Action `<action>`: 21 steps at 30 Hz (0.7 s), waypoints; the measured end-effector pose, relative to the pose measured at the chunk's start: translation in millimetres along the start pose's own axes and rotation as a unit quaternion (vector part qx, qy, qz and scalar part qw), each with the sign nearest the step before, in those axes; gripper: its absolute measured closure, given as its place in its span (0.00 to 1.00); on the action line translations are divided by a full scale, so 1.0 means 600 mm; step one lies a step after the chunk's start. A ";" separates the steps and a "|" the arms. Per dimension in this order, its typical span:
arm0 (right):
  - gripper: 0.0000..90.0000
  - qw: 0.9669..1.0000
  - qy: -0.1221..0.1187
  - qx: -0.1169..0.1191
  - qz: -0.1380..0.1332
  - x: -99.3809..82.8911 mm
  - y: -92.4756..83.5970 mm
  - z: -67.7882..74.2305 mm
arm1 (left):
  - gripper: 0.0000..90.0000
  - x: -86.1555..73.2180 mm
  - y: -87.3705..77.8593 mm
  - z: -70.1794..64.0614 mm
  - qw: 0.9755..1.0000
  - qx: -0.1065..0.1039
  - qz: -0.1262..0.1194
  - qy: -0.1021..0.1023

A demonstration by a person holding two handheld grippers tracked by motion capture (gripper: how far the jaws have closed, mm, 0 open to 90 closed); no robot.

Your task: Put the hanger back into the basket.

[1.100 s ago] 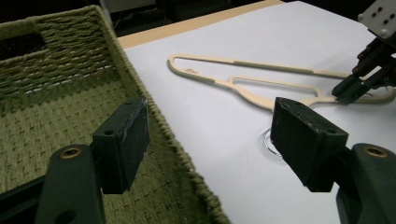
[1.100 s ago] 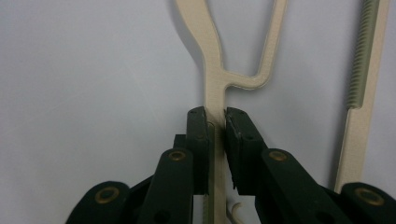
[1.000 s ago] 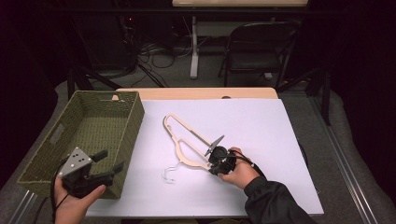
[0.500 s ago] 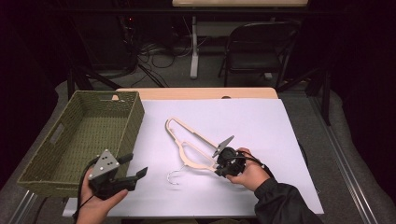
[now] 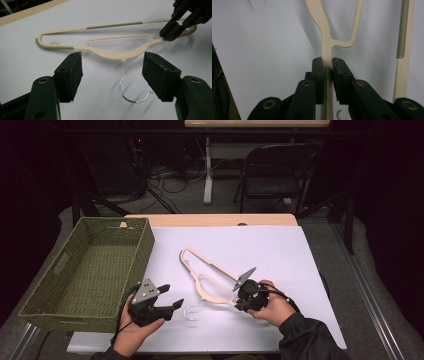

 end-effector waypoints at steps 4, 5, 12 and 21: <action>0.89 1.000 0.000 0.000 -0.003 0.001 -0.003 -0.001 | 0.39 -0.002 0.027 0.004 1.000 -0.014 0.012 -0.003; 0.89 1.000 0.000 0.000 -0.003 0.001 -0.003 -0.001 | 0.39 -0.001 0.034 0.004 1.000 -0.015 0.016 0.000; 0.89 1.000 0.000 -0.003 0.000 0.001 -0.002 -0.001 | 0.41 -0.003 0.079 0.001 0.999 -0.031 0.041 0.011; 0.89 1.000 0.005 0.000 -0.004 0.002 -0.005 -0.003 | 0.43 -0.012 0.096 -0.002 0.998 -0.037 0.056 0.014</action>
Point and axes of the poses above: each handheld gripper's, and its own axes: y roughly forward along the jaws, x roughly out of its top, z roughly to its left, the point moved 3 cm from there along y, roughly forward along the jaws, and after that the axes turned 11 degrees about -x, right-handed, at the moved point
